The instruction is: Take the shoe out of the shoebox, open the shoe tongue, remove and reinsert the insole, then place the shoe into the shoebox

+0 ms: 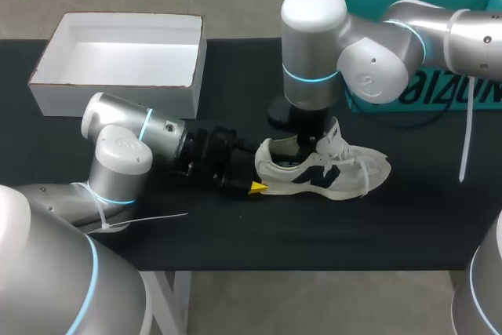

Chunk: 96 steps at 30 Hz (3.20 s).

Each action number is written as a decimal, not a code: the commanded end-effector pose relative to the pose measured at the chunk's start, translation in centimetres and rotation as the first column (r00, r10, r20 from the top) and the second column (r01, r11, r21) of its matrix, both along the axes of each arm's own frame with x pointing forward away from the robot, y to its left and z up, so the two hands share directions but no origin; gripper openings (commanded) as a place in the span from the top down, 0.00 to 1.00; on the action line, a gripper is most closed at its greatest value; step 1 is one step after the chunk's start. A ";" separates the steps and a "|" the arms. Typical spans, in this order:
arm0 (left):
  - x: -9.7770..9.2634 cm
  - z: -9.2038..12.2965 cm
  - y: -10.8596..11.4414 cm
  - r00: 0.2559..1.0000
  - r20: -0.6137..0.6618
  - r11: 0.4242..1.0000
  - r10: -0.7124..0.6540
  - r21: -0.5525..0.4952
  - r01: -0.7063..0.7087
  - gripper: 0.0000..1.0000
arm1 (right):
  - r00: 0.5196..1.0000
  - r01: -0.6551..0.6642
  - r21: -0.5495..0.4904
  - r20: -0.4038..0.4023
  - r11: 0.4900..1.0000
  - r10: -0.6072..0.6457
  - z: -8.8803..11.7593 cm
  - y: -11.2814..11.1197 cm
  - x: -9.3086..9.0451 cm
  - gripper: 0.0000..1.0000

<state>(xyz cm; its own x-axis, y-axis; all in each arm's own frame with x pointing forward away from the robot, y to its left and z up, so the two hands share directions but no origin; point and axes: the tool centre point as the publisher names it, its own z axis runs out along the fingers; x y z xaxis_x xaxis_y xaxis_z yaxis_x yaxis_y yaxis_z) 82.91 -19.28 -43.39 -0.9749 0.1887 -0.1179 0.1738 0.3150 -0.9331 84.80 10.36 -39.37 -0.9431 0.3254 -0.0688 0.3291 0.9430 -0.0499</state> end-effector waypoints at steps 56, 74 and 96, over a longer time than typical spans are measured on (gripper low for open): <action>-0.1 -0.3 -0.1 1.000 0.001 1.000 -0.001 0.002 0.001 1.00 | 0.990 -0.053 -0.037 -0.133 0.998 0.048 3.3 0.2 -0.5 1.00; -0.1 -0.3 -0.1 1.000 0.001 1.000 -0.001 0.002 0.001 1.00 | 0.995 0.040 0.018 -0.094 0.999 -0.039 5.1 -4.0 -0.7 1.00; -0.1 -0.3 -0.1 1.000 0.001 1.000 -0.001 0.002 0.001 1.00 | 0.994 -0.058 0.128 -0.088 0.990 0.070 5.1 3.2 0.8 1.00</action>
<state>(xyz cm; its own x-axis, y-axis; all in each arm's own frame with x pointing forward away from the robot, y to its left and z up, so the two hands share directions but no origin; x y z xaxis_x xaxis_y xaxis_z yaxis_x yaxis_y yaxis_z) 82.82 -19.24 -43.42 -0.9746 0.1900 -0.1185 0.1748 0.3144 -0.9330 84.47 12.00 -33.50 -0.9628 0.2672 0.0401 0.2693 0.9611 0.0611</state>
